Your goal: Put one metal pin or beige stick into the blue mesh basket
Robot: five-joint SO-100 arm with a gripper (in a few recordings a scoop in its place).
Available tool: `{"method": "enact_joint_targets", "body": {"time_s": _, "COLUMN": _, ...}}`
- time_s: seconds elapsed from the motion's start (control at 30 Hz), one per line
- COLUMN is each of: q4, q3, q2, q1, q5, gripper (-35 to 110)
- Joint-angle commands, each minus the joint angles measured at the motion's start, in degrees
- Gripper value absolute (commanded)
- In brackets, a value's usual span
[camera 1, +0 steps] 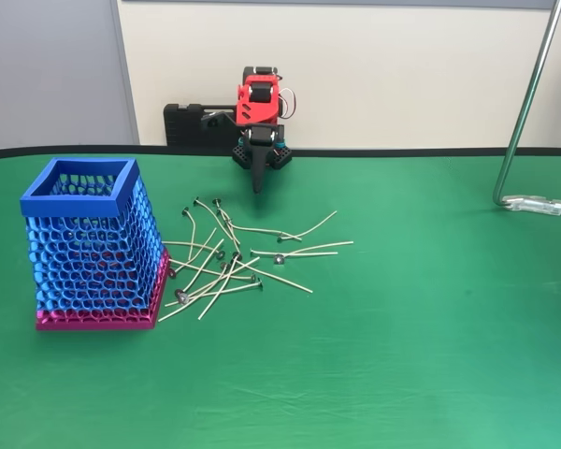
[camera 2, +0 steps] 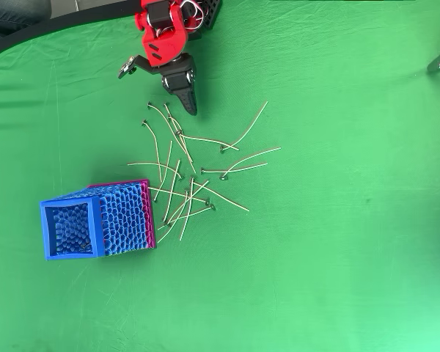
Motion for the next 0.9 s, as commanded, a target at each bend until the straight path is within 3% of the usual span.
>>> {"method": "enact_joint_targets", "body": {"time_s": 0.0, "q4": 0.44, "q3": -6.86, "q2": -6.24, "q1": 0.53, "q5": -0.26, "gripper": 1}}
{"method": "enact_joint_targets", "body": {"time_s": 0.47, "q4": 11.78, "q3": -28.39, "q2": -20.13, "q1": 1.23, "q5": -2.81, "gripper": 1}}
{"method": "enact_joint_targets", "body": {"time_s": 0.87, "q4": 12.57, "q3": -43.77, "q2": -37.18, "q1": -0.97, "q5": -6.86, "gripper": 1}}
